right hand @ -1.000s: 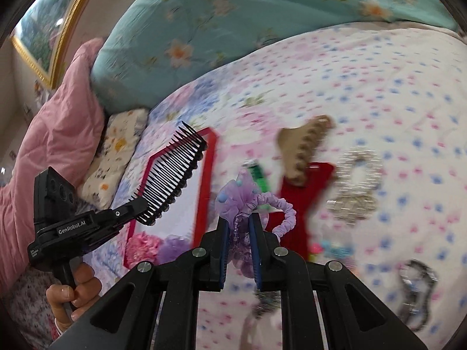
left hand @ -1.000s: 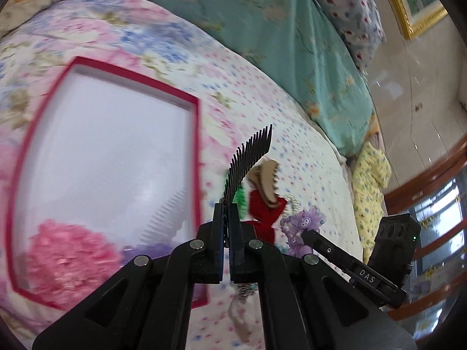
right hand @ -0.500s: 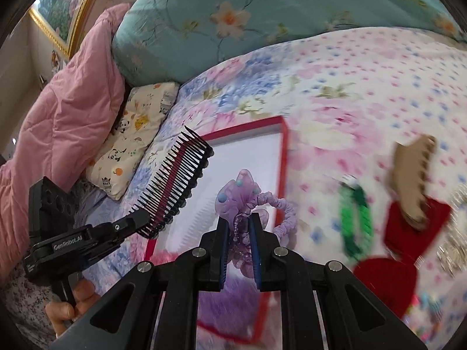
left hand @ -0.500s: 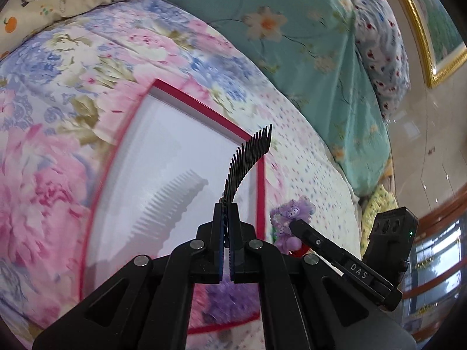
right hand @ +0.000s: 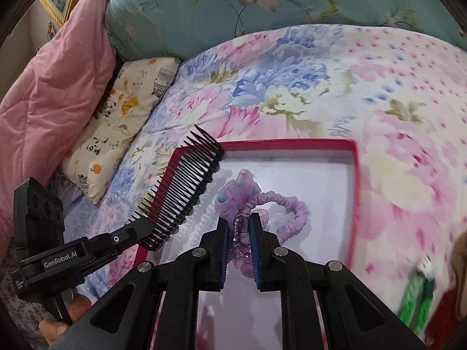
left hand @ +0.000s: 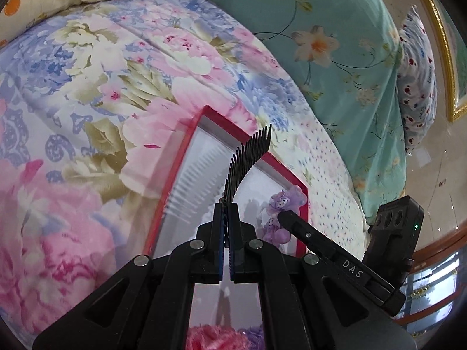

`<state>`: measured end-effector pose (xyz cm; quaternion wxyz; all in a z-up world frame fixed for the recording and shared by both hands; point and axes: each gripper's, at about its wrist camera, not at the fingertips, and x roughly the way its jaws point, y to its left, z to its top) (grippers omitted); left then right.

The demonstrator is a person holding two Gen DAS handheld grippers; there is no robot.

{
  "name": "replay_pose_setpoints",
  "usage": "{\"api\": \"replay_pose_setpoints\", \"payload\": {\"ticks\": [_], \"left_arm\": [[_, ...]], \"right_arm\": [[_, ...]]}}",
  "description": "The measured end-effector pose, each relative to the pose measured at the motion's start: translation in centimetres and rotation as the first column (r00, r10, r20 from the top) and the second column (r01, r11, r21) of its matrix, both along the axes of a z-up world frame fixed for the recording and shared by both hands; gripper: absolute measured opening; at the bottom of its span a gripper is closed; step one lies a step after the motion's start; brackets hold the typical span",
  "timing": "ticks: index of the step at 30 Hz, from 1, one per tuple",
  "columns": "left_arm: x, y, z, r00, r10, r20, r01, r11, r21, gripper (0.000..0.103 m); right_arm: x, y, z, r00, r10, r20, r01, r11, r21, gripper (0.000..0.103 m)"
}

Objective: Organize jewelry
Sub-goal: 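Carry the hair tie and comb into the tray and release both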

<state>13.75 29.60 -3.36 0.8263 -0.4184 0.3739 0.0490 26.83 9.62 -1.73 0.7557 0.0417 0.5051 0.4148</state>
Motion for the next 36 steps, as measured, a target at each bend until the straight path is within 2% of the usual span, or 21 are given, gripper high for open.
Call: {"api": "replay_pose_setpoints", "payload": {"ticks": [8,17,18,20,22,26,28,35,36], "left_arm": [[0.4,0.6,-1.4,1.000,0.015,-0.009,-0.015,1.000,-0.024,0.001],[0.7,0.4,-1.3,0.999,0.018,-0.033,-0.017,1.000,0.026,0.004],[0.7,0.4,-1.3,0.999,0.018,-0.041,-0.017,0.999,0.029,0.007],[0.8,0.3,-1.3,0.999,0.017,-0.046,-0.015,0.999,0.033,0.013],[0.8,0.1,-1.3,0.998,0.021,-0.057,-0.019,0.999,0.044,0.024],[1.0,-0.1,-1.4,0.998,0.018,-0.067,-0.014,0.999,0.053,0.025],[0.9,-0.1,-1.4,0.997,0.018,-0.072,-0.014,0.998,0.056,0.025],[0.8,-0.2,-1.4,0.997,0.020,-0.080,-0.016,0.998,0.056,0.025],[0.7,-0.3,-1.3,0.996,0.022,-0.083,-0.018,0.998,0.056,0.028]], "right_arm": [[0.7,2.4,-1.0,0.999,0.031,0.013,-0.030,0.999,-0.036,0.015],[1.2,2.9,-1.2,0.999,0.036,-0.017,-0.036,0.999,-0.012,0.021],[1.3,2.8,-1.3,0.999,0.034,-0.021,-0.034,0.999,-0.011,0.025],[1.4,2.5,-1.3,0.999,0.029,-0.028,-0.029,1.000,-0.006,0.026],[1.4,2.2,-1.2,0.999,0.026,-0.034,-0.026,1.000,-0.001,0.028],[1.2,1.8,-0.9,0.999,0.026,-0.036,-0.025,1.000,0.012,0.029],[1.1,1.7,-0.7,0.999,0.028,-0.038,-0.028,0.999,0.022,0.033],[0.8,1.4,-0.2,0.999,0.024,-0.036,-0.023,0.999,0.035,0.034],[0.8,1.4,-0.1,0.999,0.024,-0.034,-0.022,0.999,0.037,0.034]]}}
